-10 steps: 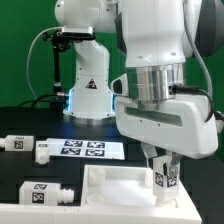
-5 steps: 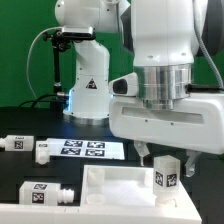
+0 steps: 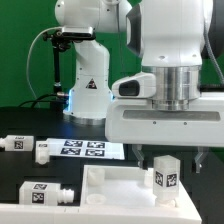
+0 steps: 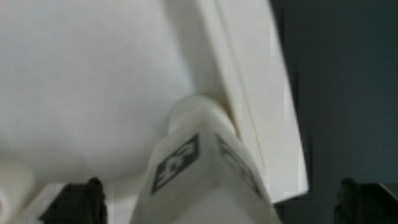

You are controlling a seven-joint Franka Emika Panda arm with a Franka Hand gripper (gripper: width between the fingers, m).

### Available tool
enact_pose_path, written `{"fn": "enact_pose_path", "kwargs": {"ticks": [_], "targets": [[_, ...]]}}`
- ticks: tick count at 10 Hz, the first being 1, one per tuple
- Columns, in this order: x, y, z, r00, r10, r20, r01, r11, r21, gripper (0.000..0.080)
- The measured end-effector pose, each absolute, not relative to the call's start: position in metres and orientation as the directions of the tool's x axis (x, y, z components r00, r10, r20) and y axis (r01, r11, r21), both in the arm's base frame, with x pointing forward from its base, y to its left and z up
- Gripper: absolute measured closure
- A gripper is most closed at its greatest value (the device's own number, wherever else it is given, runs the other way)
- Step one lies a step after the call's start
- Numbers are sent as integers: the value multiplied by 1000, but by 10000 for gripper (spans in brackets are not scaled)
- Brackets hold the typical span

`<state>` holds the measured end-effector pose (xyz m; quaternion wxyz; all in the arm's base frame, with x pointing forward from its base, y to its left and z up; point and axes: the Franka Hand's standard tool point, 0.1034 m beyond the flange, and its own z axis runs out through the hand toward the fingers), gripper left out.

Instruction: Assemble one leg

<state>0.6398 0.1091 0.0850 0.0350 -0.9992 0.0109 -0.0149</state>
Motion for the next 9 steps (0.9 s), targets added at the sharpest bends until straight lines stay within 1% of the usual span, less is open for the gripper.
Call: {"fn": "enact_pose_path", "kwargs": {"ticks": [1,3,4,5,6,7,9], "targets": [[643,109,86,998,49,44,51,-996,-66,151],[643,109,85,999,20,41,22,-997,-68,151],[643,109,85,999,1,39,3,-998,-70,239],[643,109,85,997,-63,35,-61,-996,-72,239],[643,110,85,991,-130,30,-127,-989,-76,440],[643,110,85,980,-196,24,-194,-978,-78,514],[644,108,85,942,-335,14,-333,-939,-82,514]]}}
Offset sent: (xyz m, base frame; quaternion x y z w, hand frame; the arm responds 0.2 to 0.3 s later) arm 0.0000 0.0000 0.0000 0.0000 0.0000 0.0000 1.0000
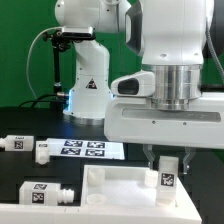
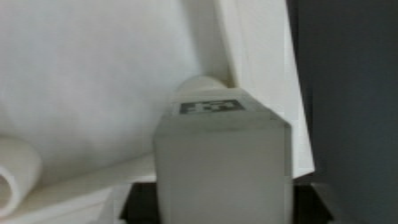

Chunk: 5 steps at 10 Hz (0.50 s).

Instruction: Assemble one leg

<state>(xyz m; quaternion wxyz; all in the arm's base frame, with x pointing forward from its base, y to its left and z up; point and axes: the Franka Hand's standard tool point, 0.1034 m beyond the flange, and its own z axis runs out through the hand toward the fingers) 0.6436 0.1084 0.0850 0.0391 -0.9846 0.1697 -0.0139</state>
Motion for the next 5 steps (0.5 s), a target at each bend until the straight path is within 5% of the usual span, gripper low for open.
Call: {"fn": "enact_pose_path", "kwargs": {"ticks": [3,5], "targets": [[644,105,84,760,-649,-35,-648,-754,-107,514],[642,102,83,482,-869,-110,-874,-470,-119,512]]}}
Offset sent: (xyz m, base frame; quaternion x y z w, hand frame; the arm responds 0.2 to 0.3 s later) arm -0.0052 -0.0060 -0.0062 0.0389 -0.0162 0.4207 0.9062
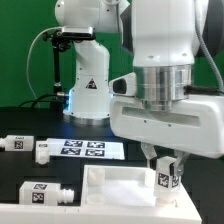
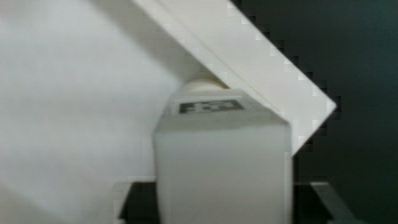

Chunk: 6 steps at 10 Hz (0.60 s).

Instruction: Assemble one leg

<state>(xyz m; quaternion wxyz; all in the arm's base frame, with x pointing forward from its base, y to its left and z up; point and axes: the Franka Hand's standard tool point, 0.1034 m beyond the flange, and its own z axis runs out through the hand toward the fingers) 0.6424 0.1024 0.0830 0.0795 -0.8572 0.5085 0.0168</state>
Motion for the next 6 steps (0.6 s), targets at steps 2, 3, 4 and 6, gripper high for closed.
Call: {"fn": "enact_pose_path", "kwargs": {"ticks": [2,3,4,6], "targets": [[643,99,82,332,-932,-145,-942,-319,-107,512],[643,100,82,325,-935,-145,-944,-312,-106,432],[643,100,82,356,-924,-141,-933,-343,-110,432],[643,99,82,597,-797,-91,-800,-583,-138,296]]}}
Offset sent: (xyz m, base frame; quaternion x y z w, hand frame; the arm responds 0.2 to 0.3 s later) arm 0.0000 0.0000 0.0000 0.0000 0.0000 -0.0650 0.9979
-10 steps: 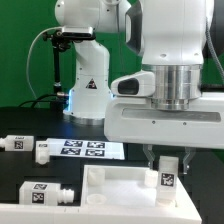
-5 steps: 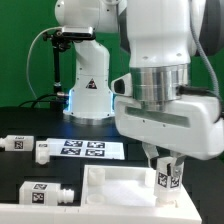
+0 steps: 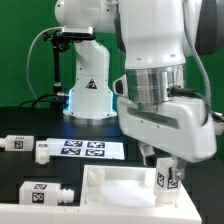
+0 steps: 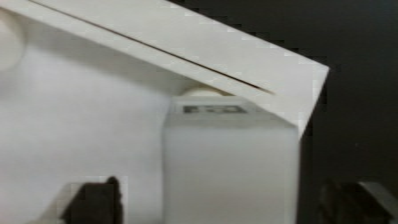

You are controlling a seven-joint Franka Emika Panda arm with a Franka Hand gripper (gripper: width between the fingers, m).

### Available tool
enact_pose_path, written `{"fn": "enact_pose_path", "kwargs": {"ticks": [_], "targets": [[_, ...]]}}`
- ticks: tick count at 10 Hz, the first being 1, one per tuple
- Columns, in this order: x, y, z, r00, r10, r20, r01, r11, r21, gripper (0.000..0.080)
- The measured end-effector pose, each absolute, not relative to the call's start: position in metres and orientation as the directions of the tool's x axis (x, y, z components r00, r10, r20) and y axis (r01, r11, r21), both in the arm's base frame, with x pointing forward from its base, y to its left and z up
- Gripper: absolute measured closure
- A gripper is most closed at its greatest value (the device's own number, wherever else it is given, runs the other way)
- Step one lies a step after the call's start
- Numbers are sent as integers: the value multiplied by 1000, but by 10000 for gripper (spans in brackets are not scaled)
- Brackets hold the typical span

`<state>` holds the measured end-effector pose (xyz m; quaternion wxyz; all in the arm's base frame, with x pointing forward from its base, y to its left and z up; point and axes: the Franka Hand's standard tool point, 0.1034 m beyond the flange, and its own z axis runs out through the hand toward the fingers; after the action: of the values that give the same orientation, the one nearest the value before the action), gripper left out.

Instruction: Assemble one leg

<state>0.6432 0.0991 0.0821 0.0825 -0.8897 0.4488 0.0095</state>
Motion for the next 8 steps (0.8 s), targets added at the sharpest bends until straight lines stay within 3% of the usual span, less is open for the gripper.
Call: {"fn": "enact_pose_path", "kwargs": {"ticks": [1,5,7,8], "targets": [[645,101,83,731,-680,-50,-679,-717,-158,177],[643,111,82,928,-371,23,-364,-921,-141,151],[644,104,82,996,-61,68,-54,-994,-90,151],[643,103,78,970,234,70,237,-971,-35,151]]}}
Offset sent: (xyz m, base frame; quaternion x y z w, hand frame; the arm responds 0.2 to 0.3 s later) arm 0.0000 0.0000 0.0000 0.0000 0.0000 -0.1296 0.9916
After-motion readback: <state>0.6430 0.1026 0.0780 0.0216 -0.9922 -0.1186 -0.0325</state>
